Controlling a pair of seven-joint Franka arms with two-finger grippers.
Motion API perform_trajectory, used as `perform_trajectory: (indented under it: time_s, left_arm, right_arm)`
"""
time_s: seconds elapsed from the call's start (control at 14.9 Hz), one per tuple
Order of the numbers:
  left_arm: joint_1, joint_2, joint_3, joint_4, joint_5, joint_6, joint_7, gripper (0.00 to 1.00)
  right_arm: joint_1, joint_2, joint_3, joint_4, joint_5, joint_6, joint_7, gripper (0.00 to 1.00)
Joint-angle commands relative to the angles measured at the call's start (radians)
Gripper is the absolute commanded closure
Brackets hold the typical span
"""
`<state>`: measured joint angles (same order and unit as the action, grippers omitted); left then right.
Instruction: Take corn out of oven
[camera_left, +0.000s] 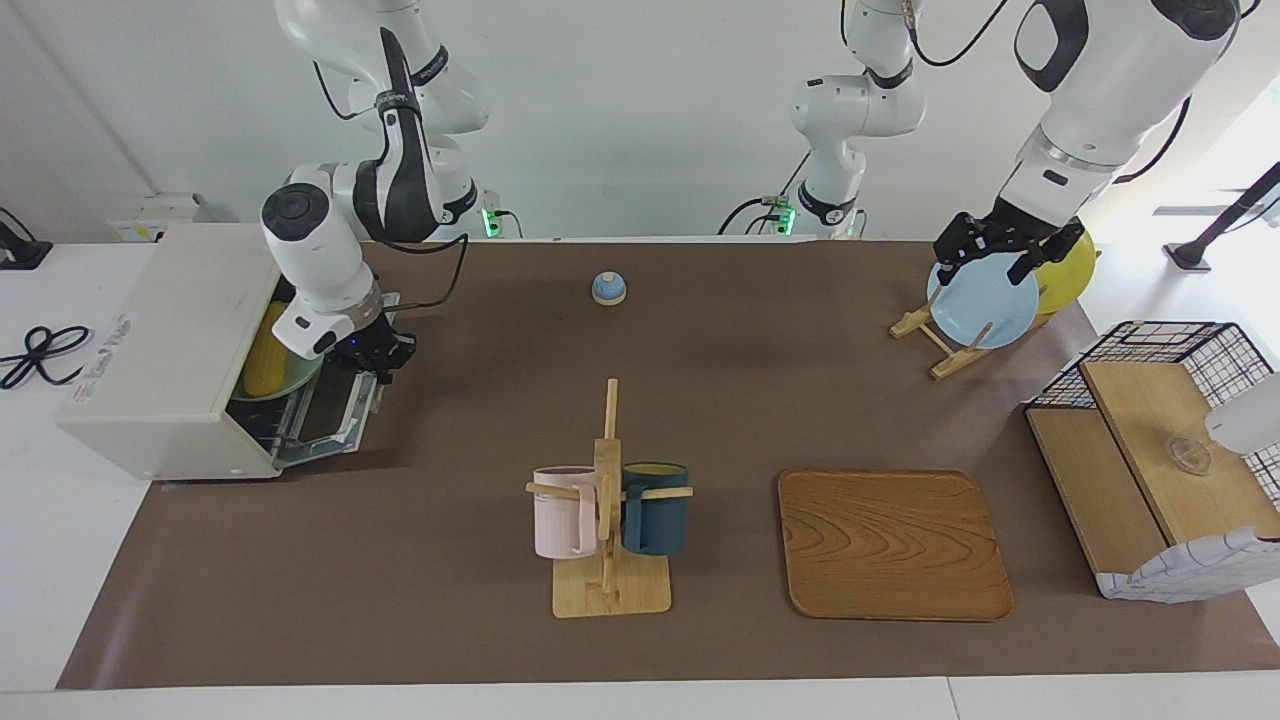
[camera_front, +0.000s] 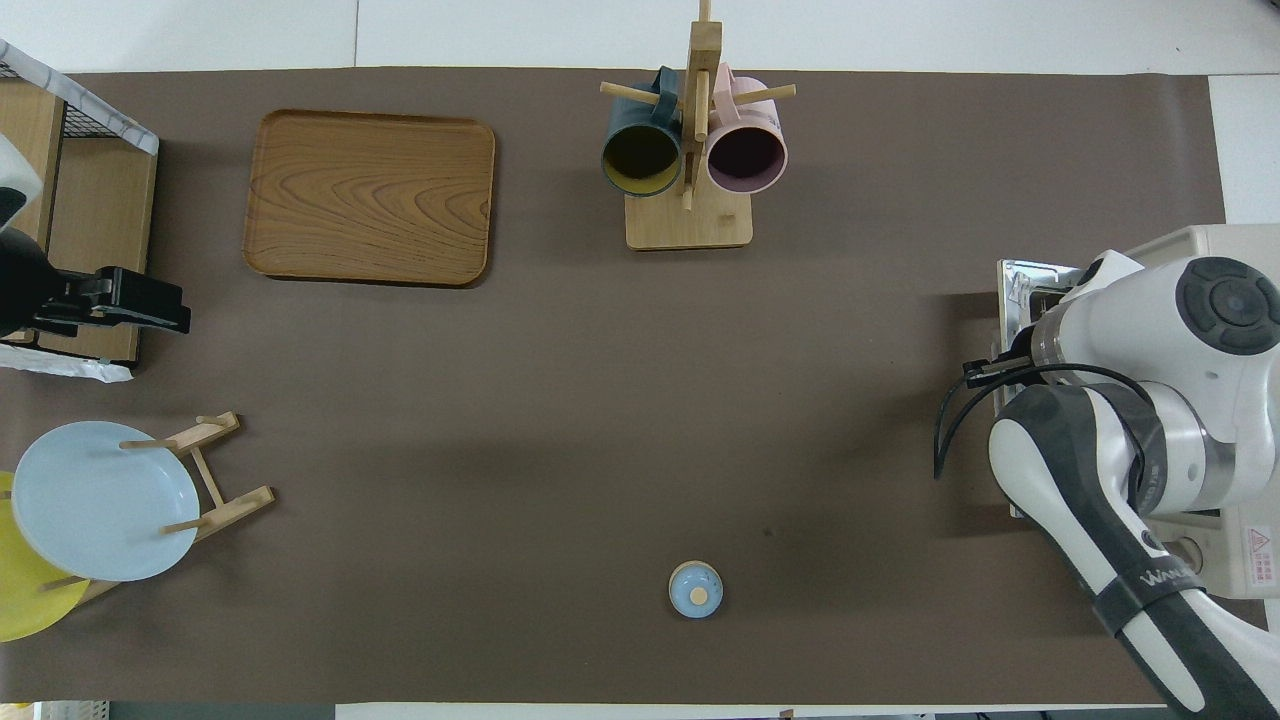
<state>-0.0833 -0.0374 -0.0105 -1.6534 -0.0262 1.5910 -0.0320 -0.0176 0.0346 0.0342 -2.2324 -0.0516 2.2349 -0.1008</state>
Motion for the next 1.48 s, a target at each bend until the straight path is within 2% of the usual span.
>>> perform_trajectory:
  time_s: [0.0,0.27,0.81,1.07,1.41]
  left_arm:
    - [0.005,-0.003,-0.002,0.004,0.014,-0.012,0.0,0.0]
    - [0.005,-0.003,-0.002,0.004,0.014,-0.012,0.004,0.0]
    - [0.008,-0.003,0.0,0.003,0.014,-0.009,0.001,0.0]
    - [0.008,-0.003,0.0,0.003,0.014,-0.009,0.001,0.0]
    - [0.008,-0.003,0.0,0.003,0.014,-0.009,0.001,0.0]
  right_arm:
    - [-0.055,0.062,-0.031,-0.012,-0.056,0.077,-0.022,1.0]
    - [-0.055,0.11,-0.031,-0.01,-0.056,0.112,-0.019,1.0]
    - [-0.024,0.11,-0.027,0.011,0.007,0.091,0.016,1.0]
    - [-0.001,0.1,-0.022,0.109,0.007,-0.033,0.016,1.0]
    - [-0.004,0.085,-0.022,0.106,0.009,-0.047,0.016,1.0]
